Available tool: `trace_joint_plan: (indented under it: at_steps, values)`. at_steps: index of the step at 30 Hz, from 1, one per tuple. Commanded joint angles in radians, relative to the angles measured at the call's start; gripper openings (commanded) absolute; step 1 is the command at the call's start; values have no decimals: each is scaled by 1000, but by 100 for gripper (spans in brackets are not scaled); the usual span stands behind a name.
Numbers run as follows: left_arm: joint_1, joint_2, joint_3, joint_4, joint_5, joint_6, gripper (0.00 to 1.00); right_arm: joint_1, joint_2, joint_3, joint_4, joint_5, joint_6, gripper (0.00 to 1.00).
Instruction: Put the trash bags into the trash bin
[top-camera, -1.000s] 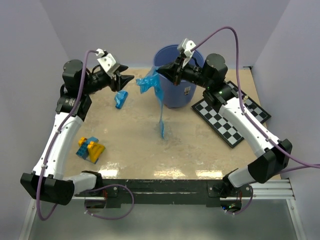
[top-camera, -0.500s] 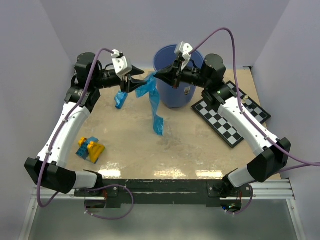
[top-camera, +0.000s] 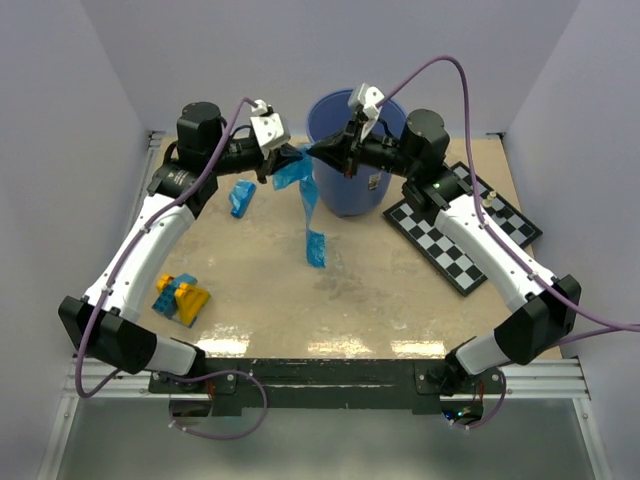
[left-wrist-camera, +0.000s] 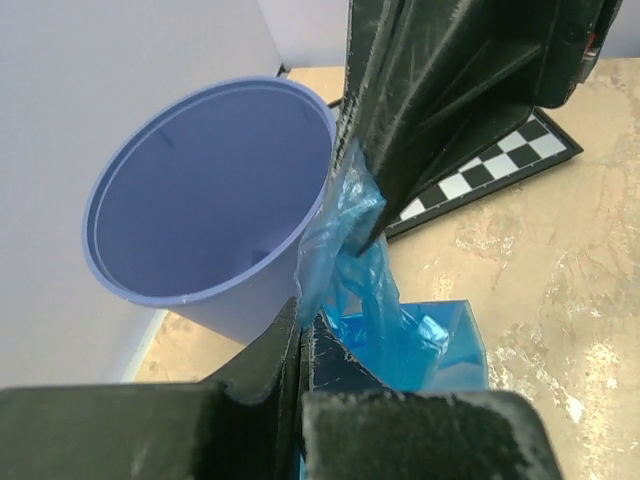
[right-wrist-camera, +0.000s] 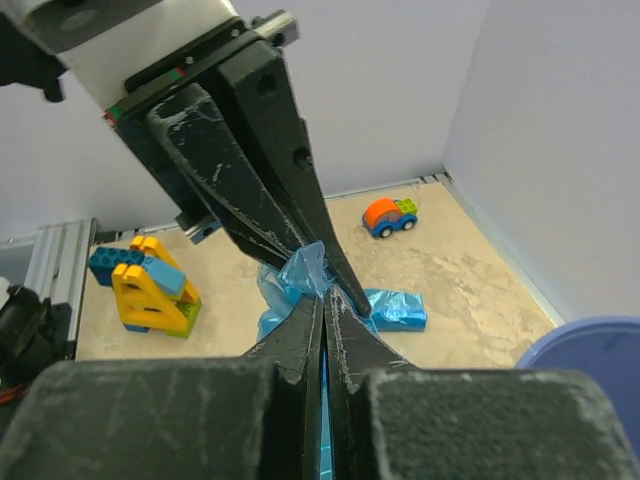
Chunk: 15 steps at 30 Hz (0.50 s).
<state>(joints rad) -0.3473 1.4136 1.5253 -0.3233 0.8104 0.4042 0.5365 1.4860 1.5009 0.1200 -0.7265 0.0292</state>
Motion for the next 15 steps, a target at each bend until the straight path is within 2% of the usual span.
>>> trace_joint_plan:
  at_steps: [1, 2, 3, 4, 6, 8, 11, 15]
  values:
    - [-1, -4, 23, -43, -95, -54, 0, 3, -21, -22, 37, 180, 86, 6]
    - [-1, -11, 9, -36, -118, -85, 0, 3, -24, -30, 29, 249, 95, 23]
    - [-1, -22, -7, -17, -158, -119, 0, 3, -27, -28, 17, 300, 94, 34]
    - [-1, -33, -20, 2, -203, -163, 0, 3, -27, -27, -3, 327, 80, 39]
    - [1, -63, -46, 45, -305, -243, 0, 2, -33, -27, -19, 352, 48, 42]
    - [2, -80, -57, 69, -370, -313, 0, 3, -36, -27, -25, 311, 20, 42]
    - [2, -90, -57, 72, -350, -358, 0, 3, -32, -44, 3, 120, 31, 45]
    - [2, -99, -60, 86, -330, -375, 0, 19, -21, -71, 23, 35, 28, 46]
